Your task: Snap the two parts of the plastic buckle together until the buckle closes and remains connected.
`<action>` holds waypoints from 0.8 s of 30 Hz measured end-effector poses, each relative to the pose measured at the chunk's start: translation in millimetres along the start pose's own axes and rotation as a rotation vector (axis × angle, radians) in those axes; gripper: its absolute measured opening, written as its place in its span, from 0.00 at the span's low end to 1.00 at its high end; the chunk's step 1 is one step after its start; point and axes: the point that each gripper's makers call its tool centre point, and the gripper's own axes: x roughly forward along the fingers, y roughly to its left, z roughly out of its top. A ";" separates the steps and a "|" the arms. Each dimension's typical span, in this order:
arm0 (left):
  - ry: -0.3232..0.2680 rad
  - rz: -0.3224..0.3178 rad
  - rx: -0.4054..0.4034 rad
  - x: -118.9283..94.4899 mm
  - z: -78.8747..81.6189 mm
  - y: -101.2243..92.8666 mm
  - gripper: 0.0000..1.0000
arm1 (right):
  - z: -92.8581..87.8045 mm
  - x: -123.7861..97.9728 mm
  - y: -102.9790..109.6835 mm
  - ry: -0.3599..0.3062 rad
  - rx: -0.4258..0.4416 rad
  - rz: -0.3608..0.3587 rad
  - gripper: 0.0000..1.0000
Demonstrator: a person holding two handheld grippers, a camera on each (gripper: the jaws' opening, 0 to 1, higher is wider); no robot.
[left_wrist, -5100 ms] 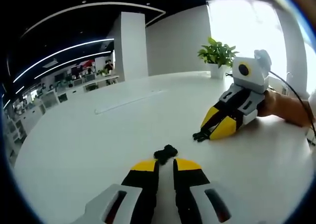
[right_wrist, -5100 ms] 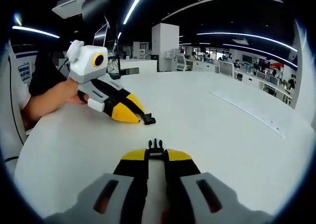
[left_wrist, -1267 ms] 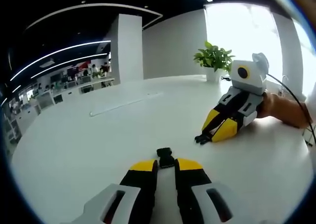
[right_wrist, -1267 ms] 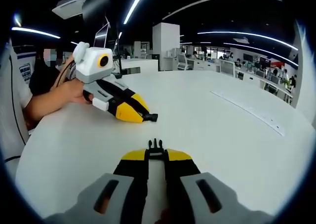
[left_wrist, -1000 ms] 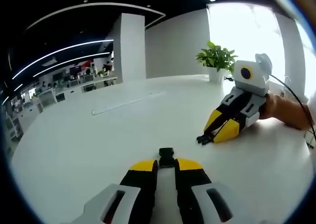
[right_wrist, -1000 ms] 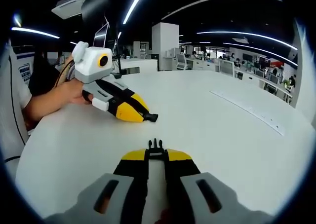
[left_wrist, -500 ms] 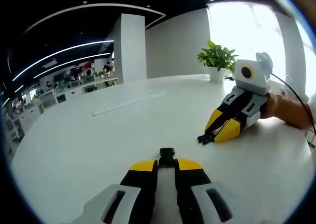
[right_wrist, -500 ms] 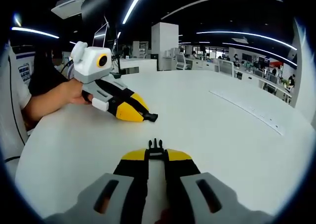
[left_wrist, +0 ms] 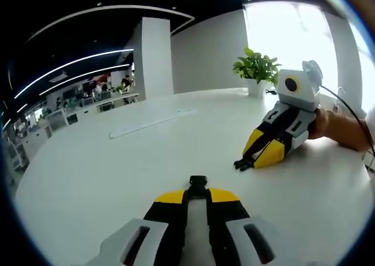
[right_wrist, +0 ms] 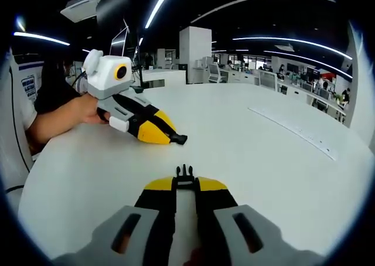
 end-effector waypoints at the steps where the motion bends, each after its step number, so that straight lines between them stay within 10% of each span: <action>1: 0.000 0.001 0.002 -0.1 0.3 -0.4 0.12 | 0.0 0.0 0.0 0.000 0.000 0.000 0.13; 24: -0.008 -0.051 0.010 -7.4 5.9 -19.4 0.12 | -3.4 -18.7 7.3 0.006 0.011 -0.010 0.13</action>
